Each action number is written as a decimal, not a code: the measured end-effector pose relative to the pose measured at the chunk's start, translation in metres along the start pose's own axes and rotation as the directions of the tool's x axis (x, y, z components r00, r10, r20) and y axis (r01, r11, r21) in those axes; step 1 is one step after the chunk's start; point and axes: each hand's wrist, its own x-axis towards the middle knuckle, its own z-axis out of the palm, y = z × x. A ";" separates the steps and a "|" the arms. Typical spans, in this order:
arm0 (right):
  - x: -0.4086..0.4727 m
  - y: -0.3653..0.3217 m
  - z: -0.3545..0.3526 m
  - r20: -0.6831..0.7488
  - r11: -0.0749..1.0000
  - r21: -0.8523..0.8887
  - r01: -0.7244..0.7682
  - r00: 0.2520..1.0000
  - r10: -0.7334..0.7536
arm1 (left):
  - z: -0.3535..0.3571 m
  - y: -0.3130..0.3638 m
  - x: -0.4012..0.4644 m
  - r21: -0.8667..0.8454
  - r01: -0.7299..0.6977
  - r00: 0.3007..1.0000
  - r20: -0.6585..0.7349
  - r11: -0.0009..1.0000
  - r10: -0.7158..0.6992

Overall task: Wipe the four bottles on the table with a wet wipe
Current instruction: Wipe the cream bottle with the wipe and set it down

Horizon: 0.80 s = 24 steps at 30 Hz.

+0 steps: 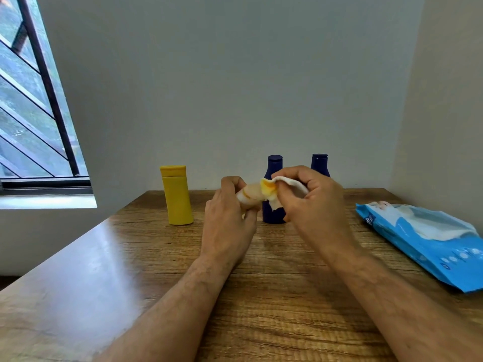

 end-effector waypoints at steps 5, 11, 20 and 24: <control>-0.005 0.000 0.006 0.148 0.976 -0.122 0.179 0.976 -0.160 | -0.001 -0.001 -0.001 -0.017 0.000 0.999 0.043 1.000 0.001; 0.002 0.004 0.000 -0.003 0.989 -0.116 0.096 0.995 -0.097 | -0.002 0.000 -0.001 -0.031 0.024 1.000 0.014 0.999 -0.023; -0.001 -0.002 -0.001 0.106 0.995 0.011 0.096 0.990 -0.097 | -0.001 -0.003 0.000 0.010 -0.012 1.000 0.007 1.000 0.012; 0.002 0.006 0.002 0.105 0.996 -0.074 0.046 0.994 -0.038 | -0.005 -0.001 -0.002 0.025 -0.044 0.998 0.042 0.999 0.043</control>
